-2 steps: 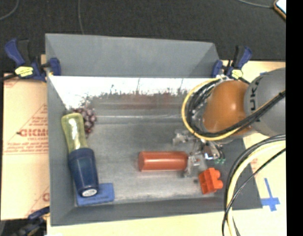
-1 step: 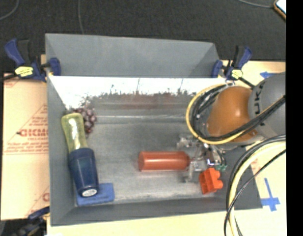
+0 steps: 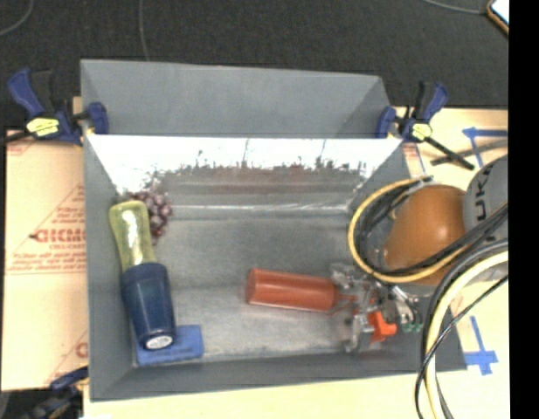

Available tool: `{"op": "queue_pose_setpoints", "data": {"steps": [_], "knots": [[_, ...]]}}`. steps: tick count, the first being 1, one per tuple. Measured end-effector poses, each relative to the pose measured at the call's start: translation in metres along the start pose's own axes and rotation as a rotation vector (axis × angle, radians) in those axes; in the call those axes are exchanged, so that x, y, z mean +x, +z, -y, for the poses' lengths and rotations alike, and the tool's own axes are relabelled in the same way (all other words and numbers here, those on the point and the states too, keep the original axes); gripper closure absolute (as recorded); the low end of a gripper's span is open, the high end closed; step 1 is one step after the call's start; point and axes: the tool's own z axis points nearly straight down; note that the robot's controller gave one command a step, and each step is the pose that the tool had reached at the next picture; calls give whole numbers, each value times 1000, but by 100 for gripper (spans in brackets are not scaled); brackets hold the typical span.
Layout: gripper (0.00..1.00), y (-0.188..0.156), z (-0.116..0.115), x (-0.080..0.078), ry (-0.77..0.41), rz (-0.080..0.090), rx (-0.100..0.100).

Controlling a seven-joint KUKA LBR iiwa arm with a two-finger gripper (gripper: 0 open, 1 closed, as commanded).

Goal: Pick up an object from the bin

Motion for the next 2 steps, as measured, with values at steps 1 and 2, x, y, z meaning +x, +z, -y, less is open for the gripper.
{"op": "queue_pose_setpoints", "data": {"steps": [1, 2], "knots": [[0, 1, -4, -38, 99, 9, -2], [0, 0, -48, -53, 56, 8, -2]]}}
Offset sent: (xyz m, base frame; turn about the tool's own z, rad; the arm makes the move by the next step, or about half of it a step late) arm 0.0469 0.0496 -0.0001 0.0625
